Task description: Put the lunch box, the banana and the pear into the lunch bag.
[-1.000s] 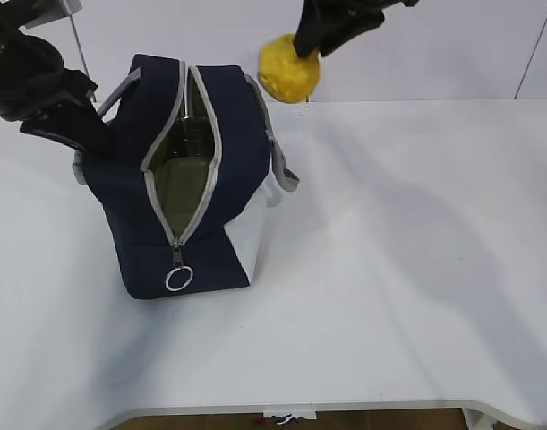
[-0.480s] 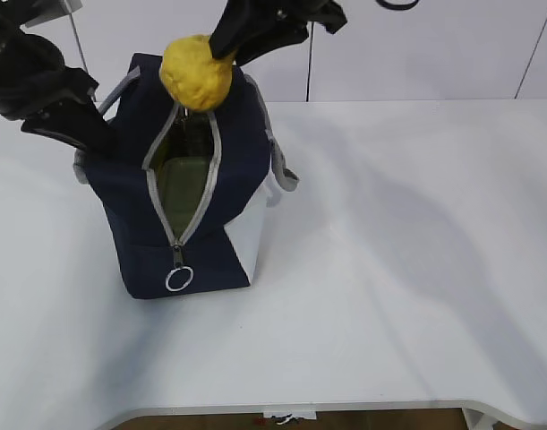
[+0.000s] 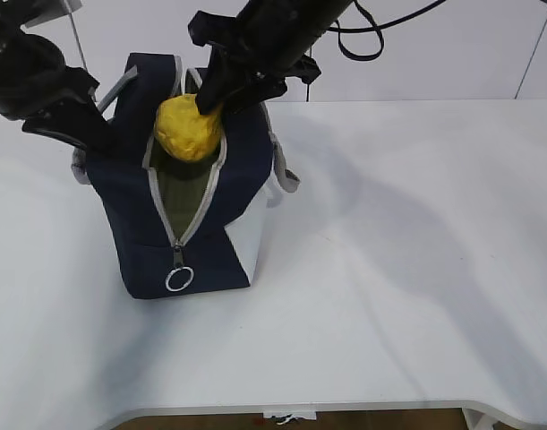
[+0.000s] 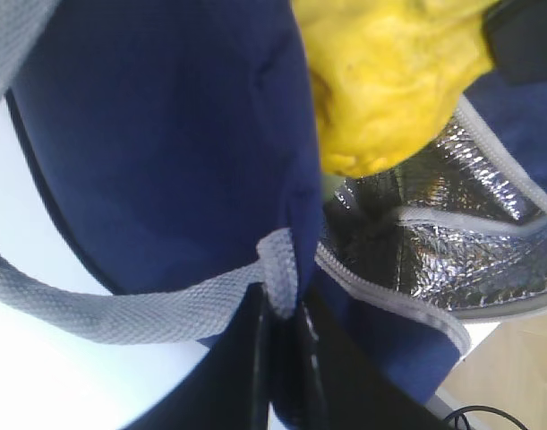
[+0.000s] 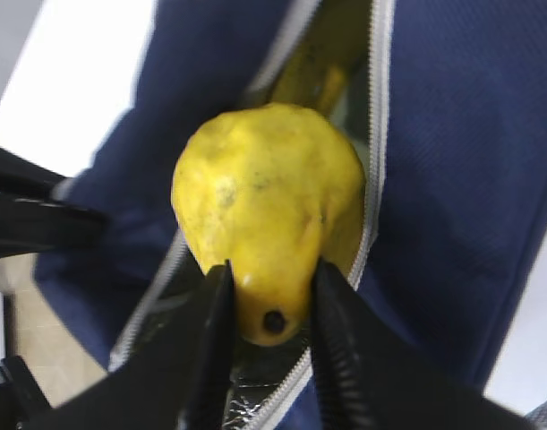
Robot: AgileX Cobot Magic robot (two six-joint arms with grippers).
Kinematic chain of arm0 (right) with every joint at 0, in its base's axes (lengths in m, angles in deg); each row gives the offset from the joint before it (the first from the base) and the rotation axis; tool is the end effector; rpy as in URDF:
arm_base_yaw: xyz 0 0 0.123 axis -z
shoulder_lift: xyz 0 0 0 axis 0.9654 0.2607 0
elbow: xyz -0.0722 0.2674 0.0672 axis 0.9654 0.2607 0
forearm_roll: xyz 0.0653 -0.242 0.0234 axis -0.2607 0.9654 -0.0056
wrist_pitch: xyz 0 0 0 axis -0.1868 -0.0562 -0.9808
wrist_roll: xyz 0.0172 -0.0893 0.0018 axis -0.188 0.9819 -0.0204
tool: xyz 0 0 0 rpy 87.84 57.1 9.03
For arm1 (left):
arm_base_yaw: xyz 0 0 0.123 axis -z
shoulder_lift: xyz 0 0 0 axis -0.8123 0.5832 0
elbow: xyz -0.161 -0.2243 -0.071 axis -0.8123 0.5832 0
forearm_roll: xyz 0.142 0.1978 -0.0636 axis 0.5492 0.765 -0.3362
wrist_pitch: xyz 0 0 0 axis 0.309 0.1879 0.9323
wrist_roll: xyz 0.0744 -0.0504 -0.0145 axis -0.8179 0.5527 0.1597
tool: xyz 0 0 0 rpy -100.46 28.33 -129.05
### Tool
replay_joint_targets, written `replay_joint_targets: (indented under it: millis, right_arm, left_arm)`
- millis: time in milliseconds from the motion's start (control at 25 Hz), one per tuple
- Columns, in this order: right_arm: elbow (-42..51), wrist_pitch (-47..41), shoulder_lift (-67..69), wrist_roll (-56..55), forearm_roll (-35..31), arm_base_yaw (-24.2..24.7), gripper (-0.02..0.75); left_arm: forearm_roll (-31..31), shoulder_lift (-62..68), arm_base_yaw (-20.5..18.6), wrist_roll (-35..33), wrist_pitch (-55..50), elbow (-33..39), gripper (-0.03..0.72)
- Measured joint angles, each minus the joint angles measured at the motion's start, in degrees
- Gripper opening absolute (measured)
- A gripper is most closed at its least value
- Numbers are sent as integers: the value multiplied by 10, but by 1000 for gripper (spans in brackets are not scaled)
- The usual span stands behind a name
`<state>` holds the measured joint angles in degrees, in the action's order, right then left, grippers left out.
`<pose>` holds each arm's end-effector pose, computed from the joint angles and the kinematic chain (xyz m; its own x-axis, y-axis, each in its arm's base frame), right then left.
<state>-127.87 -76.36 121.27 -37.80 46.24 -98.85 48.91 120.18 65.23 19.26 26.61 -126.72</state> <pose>0.4235 0.2391 0.3078 -0.8356 -0.3220 -0.4450 -0.5252 0.7058 0.4755 0.3431 -0.1093 0.2876 -0.8315 0.3181 -0.4555 0.4973 0.7917 -0.3548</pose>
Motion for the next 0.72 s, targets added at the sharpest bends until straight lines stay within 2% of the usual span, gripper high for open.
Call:
replay_joint_targets:
  millis: [80,200,280,600,720]
  right_arm:
    - [0,1,0,-8,0,0,296]
    - [0,2,0,-22,0,0,447]
    - [0,2,-2,-24,1,0,493]
    - [0,2,-51,-40,123,0,517]
    - [6,2,-51,-48,146,0,517]
  left_arm:
    - [0,1,0,0,0,0,6]
    - [-1,1,0,0,1,0,6]
    - [-1,1,0,0,1,0,6]
    - [-1,1,0,0,1,0,6]
    - [-1,1,0,0,1,0,6]
